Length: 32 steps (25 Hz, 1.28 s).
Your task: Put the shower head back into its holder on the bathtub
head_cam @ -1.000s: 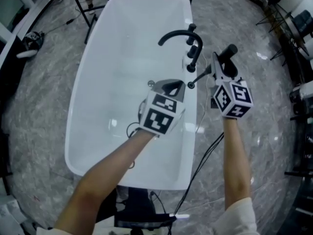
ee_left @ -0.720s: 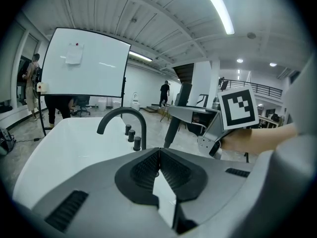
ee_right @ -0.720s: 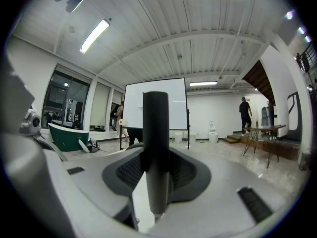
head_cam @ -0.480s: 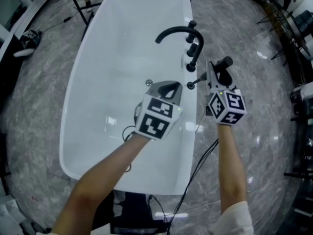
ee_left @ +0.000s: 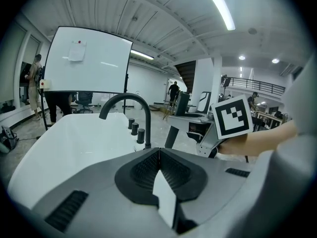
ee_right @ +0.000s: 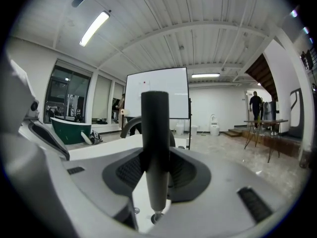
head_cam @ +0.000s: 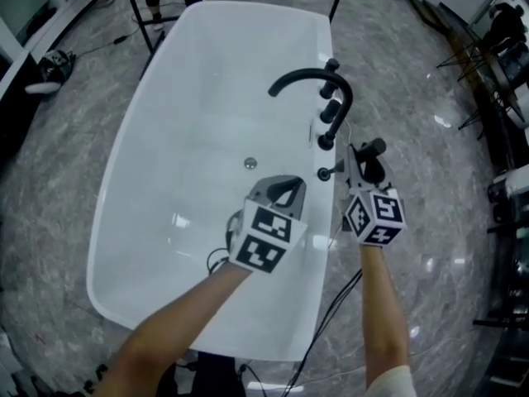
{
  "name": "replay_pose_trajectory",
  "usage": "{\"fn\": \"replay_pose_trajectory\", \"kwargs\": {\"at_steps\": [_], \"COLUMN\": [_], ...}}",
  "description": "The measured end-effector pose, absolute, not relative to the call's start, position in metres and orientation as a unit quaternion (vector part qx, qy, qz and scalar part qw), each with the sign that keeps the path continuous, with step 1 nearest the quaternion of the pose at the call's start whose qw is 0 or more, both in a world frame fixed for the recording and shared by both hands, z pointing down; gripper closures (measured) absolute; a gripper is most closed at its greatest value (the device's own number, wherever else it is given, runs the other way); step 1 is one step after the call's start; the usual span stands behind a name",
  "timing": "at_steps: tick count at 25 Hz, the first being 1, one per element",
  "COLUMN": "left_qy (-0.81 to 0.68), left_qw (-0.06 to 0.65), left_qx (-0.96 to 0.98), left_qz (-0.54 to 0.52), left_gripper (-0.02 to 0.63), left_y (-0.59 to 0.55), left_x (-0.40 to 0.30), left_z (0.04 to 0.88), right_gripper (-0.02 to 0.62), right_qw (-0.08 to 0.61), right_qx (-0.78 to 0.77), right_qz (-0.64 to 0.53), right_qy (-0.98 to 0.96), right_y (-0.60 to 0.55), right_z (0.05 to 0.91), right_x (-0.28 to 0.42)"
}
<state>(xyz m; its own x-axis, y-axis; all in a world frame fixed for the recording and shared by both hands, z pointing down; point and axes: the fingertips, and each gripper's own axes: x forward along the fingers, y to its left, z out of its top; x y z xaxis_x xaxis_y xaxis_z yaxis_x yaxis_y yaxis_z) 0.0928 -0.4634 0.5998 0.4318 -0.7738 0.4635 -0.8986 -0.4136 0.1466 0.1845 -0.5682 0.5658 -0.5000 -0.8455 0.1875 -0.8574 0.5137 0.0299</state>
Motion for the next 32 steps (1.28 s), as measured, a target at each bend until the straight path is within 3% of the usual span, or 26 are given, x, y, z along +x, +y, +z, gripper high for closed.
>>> {"fn": "replay_pose_trajectory", "kwargs": {"at_steps": [32], "left_qy": [-0.511], "left_qw": [0.222], "left_qx": [0.808], "left_qz": [0.189], "left_gripper": [0.591], "left_y": [-0.466], "left_x": [0.08], "left_z": [0.69], "right_gripper": [0.445], "right_qw": [0.122], "right_qx": [0.49], "right_qz": [0.059], "right_qy": [-0.861], "right_y": [-0.598], "right_z": [0.68], "right_x": [0.179]}}
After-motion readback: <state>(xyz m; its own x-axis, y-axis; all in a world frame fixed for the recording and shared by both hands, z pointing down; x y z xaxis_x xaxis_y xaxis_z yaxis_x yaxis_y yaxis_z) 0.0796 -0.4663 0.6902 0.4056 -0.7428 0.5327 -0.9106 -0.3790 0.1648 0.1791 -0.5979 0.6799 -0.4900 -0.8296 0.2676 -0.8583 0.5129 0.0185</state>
